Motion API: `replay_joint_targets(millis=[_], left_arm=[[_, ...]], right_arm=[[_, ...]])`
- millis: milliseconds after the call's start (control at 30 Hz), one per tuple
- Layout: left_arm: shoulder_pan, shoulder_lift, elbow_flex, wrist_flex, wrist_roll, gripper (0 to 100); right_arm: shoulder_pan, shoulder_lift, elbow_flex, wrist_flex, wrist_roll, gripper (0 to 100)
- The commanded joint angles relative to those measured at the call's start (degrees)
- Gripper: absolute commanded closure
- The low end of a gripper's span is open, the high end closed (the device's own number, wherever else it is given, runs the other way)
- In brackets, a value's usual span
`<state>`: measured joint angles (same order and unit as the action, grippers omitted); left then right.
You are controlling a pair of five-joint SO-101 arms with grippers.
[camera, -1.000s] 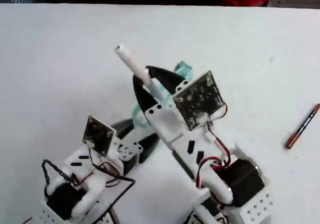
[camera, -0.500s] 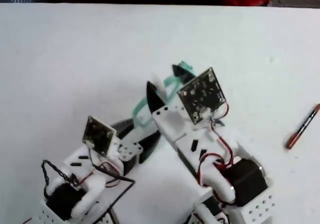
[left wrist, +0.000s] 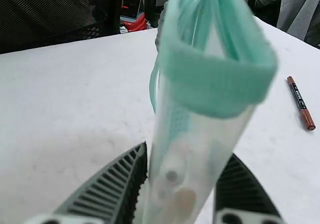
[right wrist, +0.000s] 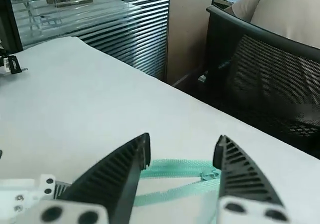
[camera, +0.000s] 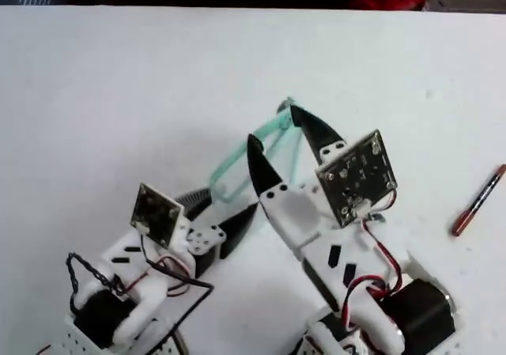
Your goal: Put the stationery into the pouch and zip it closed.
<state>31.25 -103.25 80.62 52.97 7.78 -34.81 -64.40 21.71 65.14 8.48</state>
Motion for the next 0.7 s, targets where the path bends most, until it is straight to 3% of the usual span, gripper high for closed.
replay_joint_targets(millis=[0, 133, 233, 433, 667], left_arm=[[0.0, -0.7, -3.4, 0.3, 0.2, 79], [-9.7, -0.7, -5.5, -0.1, 1.6, 79], [-3.5, -0.7, -2.5, -1.7, 1.7, 79], [-2.0, -0.7, -5.4, 0.4, -0.7, 83], [0.4, -0.7, -6.2, 1.8, -1.1, 83]], right_arm=[[4.1, 0.4, -2.2, 0.1, 2.9, 79.7], [15.0, 0.0, -2.3, 1.3, 3.7, 79.7], [25.8, 0.7, -1.2, 3.4, 3.7, 79.7], [43.6, 3.6, 4.8, 5.4, 5.7, 79.7], [62.9, 13.5, 11.4, -2.5, 10.4, 79.4]])
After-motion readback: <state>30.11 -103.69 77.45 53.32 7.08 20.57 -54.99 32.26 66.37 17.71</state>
